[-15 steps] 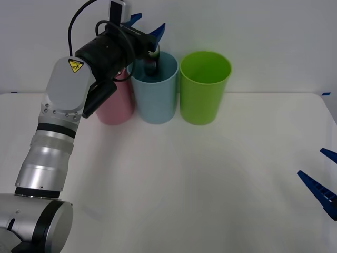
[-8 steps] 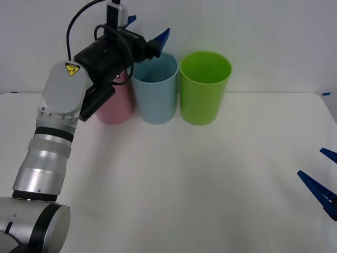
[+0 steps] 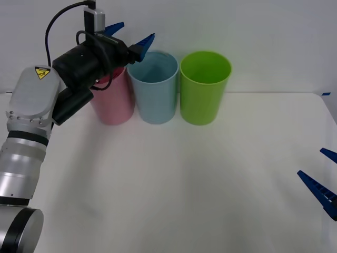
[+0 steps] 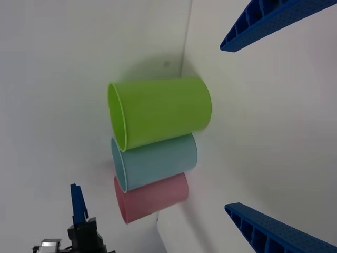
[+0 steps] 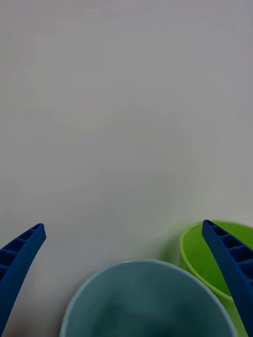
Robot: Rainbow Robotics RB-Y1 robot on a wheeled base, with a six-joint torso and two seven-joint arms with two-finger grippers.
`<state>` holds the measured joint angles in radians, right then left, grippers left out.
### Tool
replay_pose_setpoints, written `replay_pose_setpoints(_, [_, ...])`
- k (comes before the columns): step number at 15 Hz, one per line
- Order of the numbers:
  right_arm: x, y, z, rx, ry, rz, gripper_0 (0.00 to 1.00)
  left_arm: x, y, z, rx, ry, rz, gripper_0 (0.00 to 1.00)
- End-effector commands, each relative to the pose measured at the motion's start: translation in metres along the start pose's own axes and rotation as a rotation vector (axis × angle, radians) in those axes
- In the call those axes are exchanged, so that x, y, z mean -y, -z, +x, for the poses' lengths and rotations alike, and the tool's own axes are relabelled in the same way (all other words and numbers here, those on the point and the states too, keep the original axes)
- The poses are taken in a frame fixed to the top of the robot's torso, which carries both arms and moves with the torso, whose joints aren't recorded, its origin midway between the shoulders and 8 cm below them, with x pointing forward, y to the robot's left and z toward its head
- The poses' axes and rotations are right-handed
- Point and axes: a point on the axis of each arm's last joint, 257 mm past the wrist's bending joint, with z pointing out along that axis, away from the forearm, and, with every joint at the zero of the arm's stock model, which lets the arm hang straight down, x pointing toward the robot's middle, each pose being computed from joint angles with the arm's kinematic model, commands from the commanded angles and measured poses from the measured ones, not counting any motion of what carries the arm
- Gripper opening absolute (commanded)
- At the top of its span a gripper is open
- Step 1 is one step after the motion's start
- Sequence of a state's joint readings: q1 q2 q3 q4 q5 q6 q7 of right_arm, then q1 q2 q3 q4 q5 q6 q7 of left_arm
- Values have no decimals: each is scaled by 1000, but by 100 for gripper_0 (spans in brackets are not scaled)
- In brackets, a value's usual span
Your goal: Grasp the object on the table and drop it into the matching bin: aluminum can to the light blue bin, PET bottle to the pink bin.
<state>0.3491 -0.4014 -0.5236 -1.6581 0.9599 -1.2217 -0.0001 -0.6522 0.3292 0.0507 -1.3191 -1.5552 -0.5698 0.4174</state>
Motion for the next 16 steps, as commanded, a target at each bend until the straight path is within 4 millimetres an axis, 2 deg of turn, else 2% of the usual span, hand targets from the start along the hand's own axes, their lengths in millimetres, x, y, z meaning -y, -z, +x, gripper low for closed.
replay_pose_setpoints(1, [0,0,0,0,0,0,100,-13,24,8,12,22,0,100])
replay_pose_setpoints(4, [0,0,0,0,0,0,100,-23,60,9,27,54,-7,100])
replay_pose_setpoints(8, [0,0,0,0,0,0,100,-35,120,10,47,99,-21,100])
replay_pose_setpoints(11, [0,0,0,0,0,0,100,-47,173,18,31,108,-14,100])
replay_pose_setpoints(16, [0,0,0,0,0,0,100,-60,241,34,-24,73,-5,100])
